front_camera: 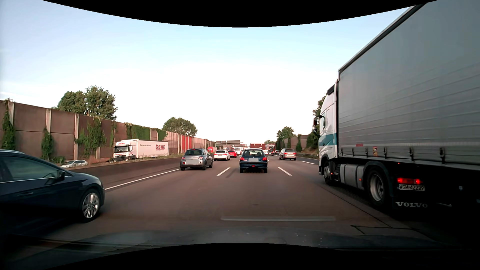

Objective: Follow the waypoints while adhering to traffic rules and regulations

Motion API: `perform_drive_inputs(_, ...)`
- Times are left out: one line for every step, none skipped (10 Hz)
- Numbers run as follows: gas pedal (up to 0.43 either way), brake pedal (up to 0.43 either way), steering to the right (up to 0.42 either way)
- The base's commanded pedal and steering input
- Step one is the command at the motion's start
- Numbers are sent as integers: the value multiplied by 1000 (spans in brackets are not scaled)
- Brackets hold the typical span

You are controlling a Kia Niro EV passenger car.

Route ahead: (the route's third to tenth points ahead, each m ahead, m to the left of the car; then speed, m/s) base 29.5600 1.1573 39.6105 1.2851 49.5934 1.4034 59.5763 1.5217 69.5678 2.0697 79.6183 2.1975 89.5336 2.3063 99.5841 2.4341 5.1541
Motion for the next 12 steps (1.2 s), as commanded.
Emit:
perform_drive_inputs(79,0,-7)
perform_drive_inputs(79,0,-7)
perform_drive_inputs(79,0,-7)
perform_drive_inputs(79,0,-7)
perform_drive_inputs(79,0,-7)
perform_drive_inputs(79,0,-7)
perform_drive_inputs(79,0,-7)
perform_drive_inputs(79,0,-6)
perform_drive_inputs(79,0,-6)
perform_drive_inputs(79,0,-6)
perform_drive_inputs(79,0,-6)
perform_drive_inputs(79,0,-6)
